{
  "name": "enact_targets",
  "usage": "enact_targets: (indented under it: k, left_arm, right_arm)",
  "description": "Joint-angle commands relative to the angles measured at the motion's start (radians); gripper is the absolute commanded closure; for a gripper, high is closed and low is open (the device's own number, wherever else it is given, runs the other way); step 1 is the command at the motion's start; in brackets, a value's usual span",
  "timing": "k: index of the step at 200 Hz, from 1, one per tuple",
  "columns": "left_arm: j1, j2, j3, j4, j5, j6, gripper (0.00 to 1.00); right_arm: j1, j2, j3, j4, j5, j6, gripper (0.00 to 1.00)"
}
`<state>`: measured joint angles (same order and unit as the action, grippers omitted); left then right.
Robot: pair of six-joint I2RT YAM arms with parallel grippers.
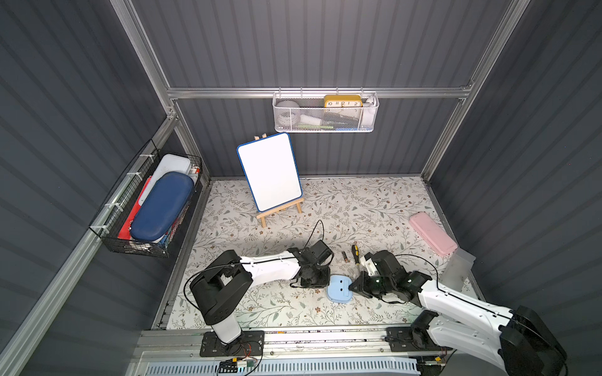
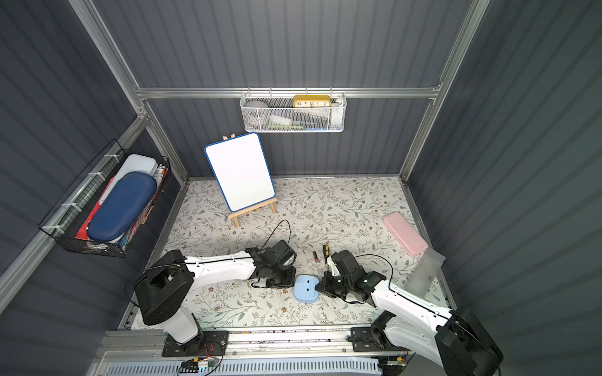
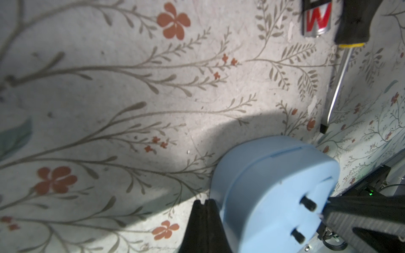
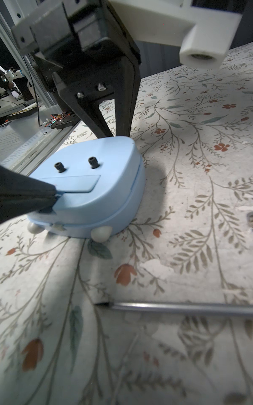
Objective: Remove the battery from the alarm
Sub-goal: Install the cover on the alarm.
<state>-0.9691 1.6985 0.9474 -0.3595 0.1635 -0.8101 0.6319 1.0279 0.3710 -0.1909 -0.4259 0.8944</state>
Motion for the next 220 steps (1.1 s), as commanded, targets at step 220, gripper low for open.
enact_targets:
  k: [220]
  left_arm:
    - [-0.003, 0.01, 0.019, 0.007, 0.011, 0.025, 1.0]
  right_arm:
    - [0.008, -0.13, -0.01, -0.062, 0.079, 0.028, 1.0]
